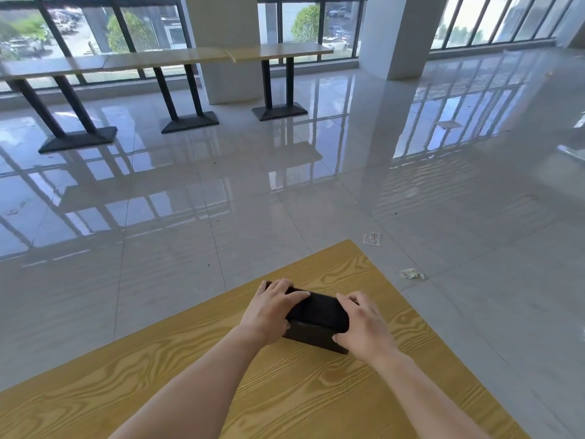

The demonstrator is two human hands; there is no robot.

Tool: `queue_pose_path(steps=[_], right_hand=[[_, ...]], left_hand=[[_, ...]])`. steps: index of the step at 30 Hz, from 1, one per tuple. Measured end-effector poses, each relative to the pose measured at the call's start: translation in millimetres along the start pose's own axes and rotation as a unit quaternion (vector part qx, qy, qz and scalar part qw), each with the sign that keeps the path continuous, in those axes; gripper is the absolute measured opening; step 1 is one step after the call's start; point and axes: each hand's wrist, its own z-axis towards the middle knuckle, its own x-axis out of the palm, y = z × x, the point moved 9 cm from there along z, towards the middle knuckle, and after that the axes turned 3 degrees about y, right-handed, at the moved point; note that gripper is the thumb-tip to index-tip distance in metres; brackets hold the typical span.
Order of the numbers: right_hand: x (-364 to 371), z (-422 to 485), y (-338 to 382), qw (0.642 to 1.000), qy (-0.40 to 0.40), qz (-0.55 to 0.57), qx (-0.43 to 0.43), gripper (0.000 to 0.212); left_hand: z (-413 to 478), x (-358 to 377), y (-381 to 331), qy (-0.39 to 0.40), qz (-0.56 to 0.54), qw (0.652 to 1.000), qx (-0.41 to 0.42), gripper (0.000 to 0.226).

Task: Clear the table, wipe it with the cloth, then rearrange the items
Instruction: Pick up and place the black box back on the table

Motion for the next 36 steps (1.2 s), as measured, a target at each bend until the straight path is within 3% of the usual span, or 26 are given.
queue_pose_path(steps=[12, 19, 29, 36], right_hand=[[5.5, -1.3, -1.1, 1.0, 0.008, -0.001, 0.004, 0.087], [-17.2, -9.9, 15.5, 0.999, -0.035, -0.026, -0.01, 0.08], [-14.3, -31.5, 102.6, 0.993, -0.025, -0.028, -0.108, 0.073], [10.1, -63.3, 201.2, 0.979, -0.013, -0.04, -0.201, 0.072]], left_hand=[[-0.3, 17.4, 4.2, 0.013, -0.017, 1.0, -0.002, 0.075], [-25.3, -4.5, 8.5, -0.036, -0.022, 0.999, -0.026, 0.069], [-108.9, -46.3, 37.8, -0.101, -0.008, 0.991, -0.083, 0.065], [-207.7, -66.8, 81.8, -0.133, 0.015, 0.981, -0.142, 0.067]])
